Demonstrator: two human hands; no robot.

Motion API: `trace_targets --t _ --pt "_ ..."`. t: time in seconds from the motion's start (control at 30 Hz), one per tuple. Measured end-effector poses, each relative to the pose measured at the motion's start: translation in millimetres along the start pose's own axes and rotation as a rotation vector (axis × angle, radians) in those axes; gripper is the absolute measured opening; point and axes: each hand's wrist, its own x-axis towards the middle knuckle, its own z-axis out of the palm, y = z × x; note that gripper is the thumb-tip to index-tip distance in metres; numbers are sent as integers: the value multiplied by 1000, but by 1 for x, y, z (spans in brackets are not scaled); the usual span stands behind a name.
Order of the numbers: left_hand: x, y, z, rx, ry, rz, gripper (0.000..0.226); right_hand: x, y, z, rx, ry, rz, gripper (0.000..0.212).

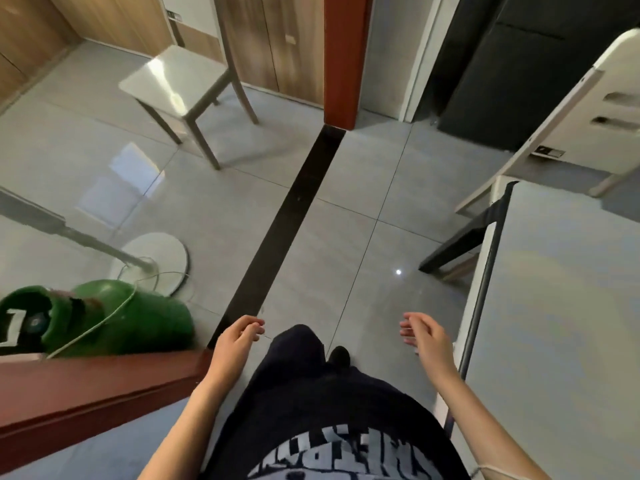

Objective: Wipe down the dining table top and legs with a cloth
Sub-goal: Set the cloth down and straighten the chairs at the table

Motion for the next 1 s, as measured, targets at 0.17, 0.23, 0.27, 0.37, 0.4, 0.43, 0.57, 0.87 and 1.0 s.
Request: trace_targets --t 0.17,0.23,0.27,0.37,0.4,0.43,0.57,0.87,1.0 --pt "69 39 0 -87 50 -49 24 79 -47 18 47 23 -7 18" --pt "108 64 0 -121 35 -53 20 112 -64 24 59 57 0 18" --pt "131 78 -1 -131 29 -45 17 129 -73 26 67 76 1 18" --pt "205 130 -5 -73 -22 17 18 171 -107 30 109 153 2 19" --pt "227 150 -6 -46 -51 35 20 182 -119 29 121 180 10 19" --pt "247 171 -6 -18 -81 55 22 191 -131 28 138 209 18 20" --pt "312 258 8 80 -245 191 26 225 -164 16 193 321 12 19" --pt "428 374 101 224 -405 222 22 319 -183 -30 305 517 127 34" --pt "477 413 140 202 -398 161 21 395 -210 -64 338 512 141 29"
